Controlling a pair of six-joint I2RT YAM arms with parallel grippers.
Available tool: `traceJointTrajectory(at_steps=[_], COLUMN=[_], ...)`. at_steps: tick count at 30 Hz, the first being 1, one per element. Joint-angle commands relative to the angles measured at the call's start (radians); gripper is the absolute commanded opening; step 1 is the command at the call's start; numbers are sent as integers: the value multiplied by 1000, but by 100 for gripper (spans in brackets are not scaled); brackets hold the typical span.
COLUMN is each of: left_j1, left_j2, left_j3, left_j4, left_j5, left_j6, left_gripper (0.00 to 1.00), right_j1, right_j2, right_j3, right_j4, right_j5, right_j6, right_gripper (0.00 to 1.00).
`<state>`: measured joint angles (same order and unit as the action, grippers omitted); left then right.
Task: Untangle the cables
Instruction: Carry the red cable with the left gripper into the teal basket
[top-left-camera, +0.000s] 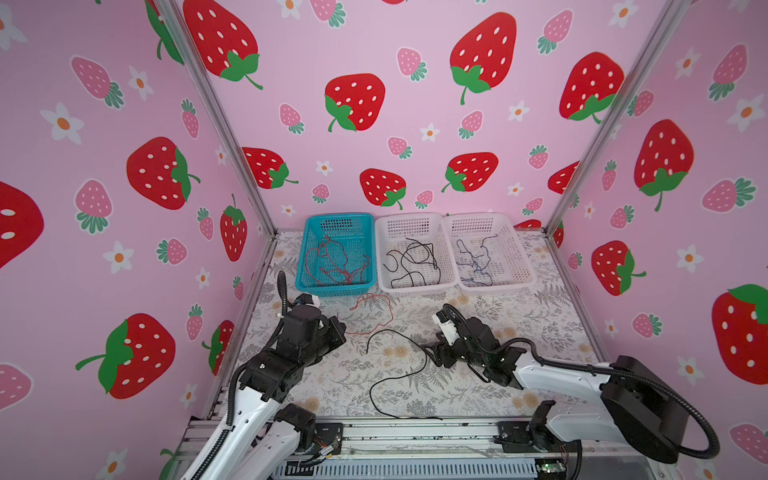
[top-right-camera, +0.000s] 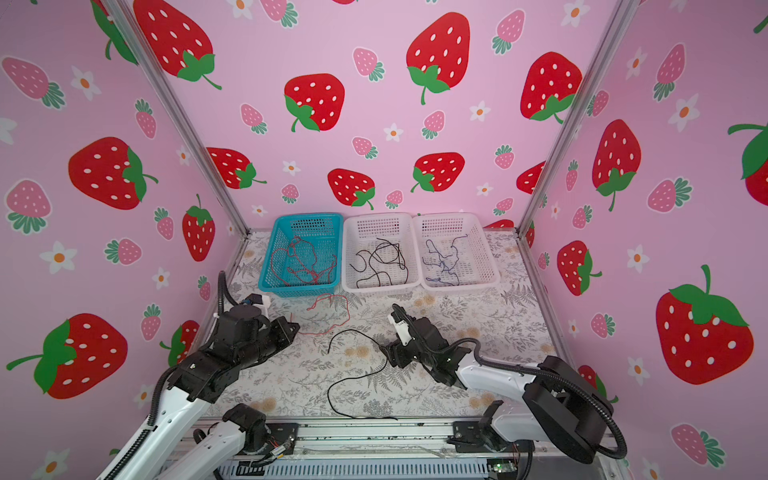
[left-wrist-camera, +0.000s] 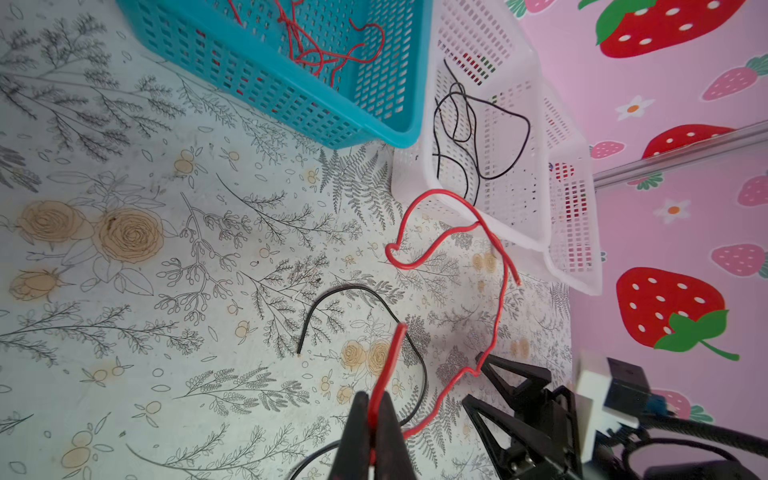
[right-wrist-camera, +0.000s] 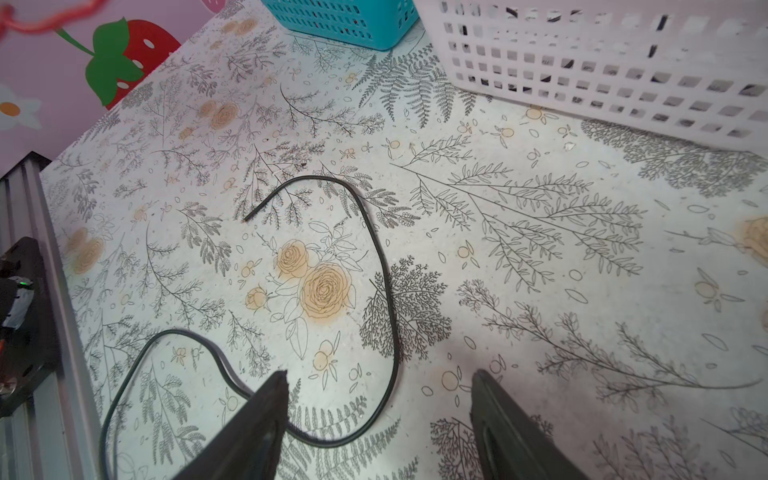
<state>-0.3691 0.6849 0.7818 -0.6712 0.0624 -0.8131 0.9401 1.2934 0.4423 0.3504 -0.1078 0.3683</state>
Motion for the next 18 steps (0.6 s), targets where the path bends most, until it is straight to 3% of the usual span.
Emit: traceJointTrajectory(at_steps=[1,7,13,18], left_j1=[21,122,280,336], left_j2=[48,257,447,631], left_j3=[165,422,498,553], left_j4=[-118,-148,-25,48], left_j5=[-25,-19,42,15], left_j6=[103,251,290,335], left_gripper=[0,0,0,0], right_j1=[11,20,28,43], right_j2=[6,10,10,20], right_j3=[27,27,26,33], right_j4=[4,-1,-4,-5], right_j5=[29,37,45,52], right_j6=[-12,-17,-20,-24], right_gripper=[71,70,70,70])
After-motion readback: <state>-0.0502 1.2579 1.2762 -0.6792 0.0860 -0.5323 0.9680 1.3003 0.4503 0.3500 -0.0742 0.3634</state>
